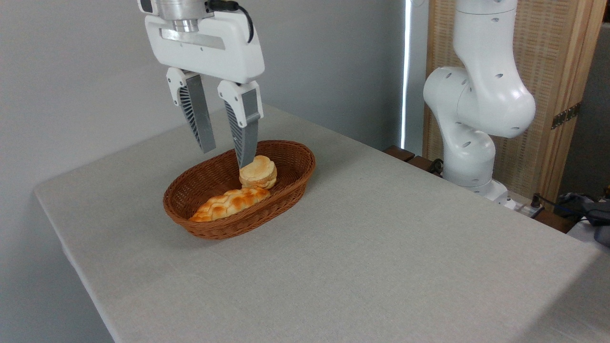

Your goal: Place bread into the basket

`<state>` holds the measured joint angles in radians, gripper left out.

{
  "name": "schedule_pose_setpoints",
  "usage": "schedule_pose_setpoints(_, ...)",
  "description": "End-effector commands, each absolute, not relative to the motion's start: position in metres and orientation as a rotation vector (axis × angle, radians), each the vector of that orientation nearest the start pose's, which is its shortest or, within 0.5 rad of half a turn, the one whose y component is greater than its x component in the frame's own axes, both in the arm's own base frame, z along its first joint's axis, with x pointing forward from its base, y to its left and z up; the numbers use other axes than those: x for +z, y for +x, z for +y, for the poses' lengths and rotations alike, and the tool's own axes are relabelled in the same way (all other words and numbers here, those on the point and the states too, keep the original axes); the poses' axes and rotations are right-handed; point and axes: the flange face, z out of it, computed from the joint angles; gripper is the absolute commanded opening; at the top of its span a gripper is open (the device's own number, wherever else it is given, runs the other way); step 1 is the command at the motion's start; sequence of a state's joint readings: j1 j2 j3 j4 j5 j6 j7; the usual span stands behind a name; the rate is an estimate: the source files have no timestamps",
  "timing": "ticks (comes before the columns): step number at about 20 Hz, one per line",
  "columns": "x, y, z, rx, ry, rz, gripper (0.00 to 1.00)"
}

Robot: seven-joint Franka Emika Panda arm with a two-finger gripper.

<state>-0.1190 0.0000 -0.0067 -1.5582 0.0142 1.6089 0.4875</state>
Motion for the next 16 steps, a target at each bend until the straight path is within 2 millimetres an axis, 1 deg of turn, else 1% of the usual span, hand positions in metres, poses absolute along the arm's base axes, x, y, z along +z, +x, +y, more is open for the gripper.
schedule_pose_setpoints(1,0.6379,0.5451,-0.0644,-0.012,-2.935,1.059,1.0)
schedule_pose_setpoints(3,0.6366,0.5426,-0.0643,0.02,-2.916,1.129,1.0)
schedule_pose_setpoints(6,0.6365,0.5425,-0.0651,0.012,-2.936,1.141,1.0)
schedule_pose_setpoints(9,0.6349,0.5426,-0.0667,0.009,-2.922,1.233,1.0)
schedule_pose_setpoints(13,0.6359,0.5429,-0.0665,-0.012,-2.965,1.219,1.0)
schedule_pose_setpoints(14,0.6369,0.5431,-0.0608,-0.023,-2.989,1.203,1.0)
schedule_pose_setpoints(16,0.6371,0.5434,-0.0601,-0.03,-3.0,1.2,1.0)
